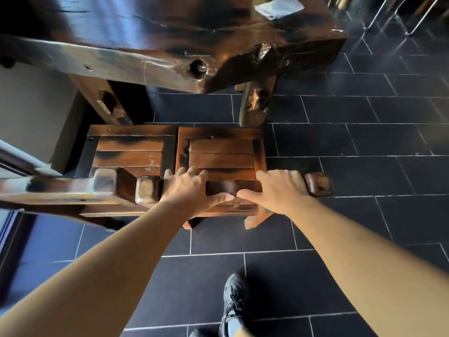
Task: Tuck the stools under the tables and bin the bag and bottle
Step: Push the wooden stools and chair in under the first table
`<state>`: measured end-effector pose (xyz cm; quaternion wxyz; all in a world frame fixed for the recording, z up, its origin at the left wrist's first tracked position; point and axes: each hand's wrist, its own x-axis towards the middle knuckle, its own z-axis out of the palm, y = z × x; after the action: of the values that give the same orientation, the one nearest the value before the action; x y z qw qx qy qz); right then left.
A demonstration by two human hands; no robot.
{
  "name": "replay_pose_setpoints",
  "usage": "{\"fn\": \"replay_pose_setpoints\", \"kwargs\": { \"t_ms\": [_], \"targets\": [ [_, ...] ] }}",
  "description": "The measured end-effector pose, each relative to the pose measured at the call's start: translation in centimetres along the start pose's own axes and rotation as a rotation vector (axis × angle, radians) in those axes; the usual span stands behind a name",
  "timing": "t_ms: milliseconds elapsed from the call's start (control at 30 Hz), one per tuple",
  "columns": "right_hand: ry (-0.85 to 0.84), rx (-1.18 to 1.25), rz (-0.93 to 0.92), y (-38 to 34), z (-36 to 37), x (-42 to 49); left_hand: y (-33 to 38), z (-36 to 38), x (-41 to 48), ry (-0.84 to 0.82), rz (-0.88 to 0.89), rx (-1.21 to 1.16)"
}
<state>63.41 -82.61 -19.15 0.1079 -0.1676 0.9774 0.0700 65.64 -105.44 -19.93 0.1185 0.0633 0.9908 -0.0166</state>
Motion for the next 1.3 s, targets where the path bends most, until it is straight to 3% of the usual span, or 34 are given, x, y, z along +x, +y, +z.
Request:
{"fn": "replay_pose_setpoints", "kwargs": {
  "t_ms": [500,1300],
  "targets": [
    [0.153,-0.023,-0.073,0.6,0.5,1.0,0.1,-0.2,1.3,0.049,-0.017,-0.003],
    [0.193,-0.058,-0.085,4.3,-2.3,12.5,-1.4,-3.5,12.6,0.105,-0.007,0.053]
  ]
}}
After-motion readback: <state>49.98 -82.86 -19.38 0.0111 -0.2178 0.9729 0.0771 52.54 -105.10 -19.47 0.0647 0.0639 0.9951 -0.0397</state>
